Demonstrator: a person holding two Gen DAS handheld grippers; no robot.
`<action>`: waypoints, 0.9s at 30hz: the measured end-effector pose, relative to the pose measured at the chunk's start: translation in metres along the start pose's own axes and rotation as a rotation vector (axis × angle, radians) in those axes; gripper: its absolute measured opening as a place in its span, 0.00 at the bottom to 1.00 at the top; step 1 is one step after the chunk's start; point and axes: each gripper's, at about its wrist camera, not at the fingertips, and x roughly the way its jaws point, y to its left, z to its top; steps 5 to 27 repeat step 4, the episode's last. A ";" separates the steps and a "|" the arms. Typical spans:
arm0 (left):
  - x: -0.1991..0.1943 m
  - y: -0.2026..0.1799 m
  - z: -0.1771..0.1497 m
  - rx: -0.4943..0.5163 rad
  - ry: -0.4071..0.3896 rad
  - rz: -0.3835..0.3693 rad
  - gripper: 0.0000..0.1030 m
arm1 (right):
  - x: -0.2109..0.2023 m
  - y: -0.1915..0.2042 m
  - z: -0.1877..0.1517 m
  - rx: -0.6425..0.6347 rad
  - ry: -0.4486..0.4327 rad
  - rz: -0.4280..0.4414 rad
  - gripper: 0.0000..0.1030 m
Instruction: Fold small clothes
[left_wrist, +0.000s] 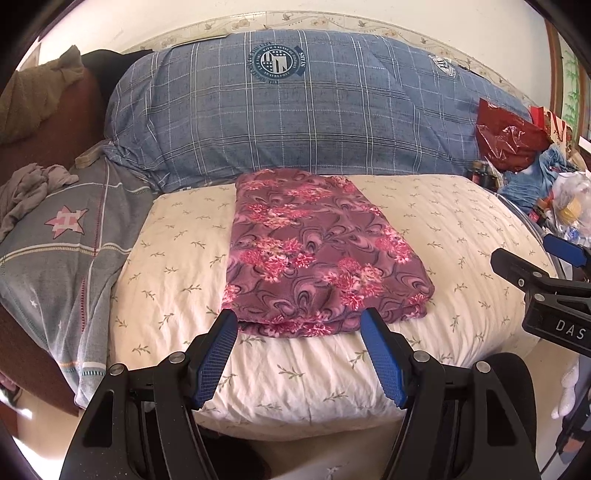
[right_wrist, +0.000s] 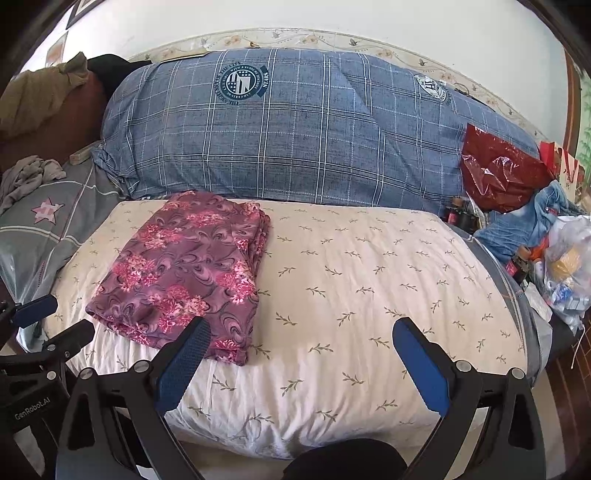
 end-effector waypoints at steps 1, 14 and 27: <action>0.001 0.001 0.000 -0.001 0.000 0.000 0.67 | 0.000 0.000 0.000 -0.001 -0.001 -0.001 0.97; 0.003 0.003 0.001 -0.007 0.001 0.003 0.67 | 0.000 -0.001 -0.001 -0.003 -0.002 -0.002 0.97; 0.003 0.003 0.001 -0.007 0.001 0.003 0.67 | 0.000 -0.001 -0.001 -0.003 -0.002 -0.002 0.97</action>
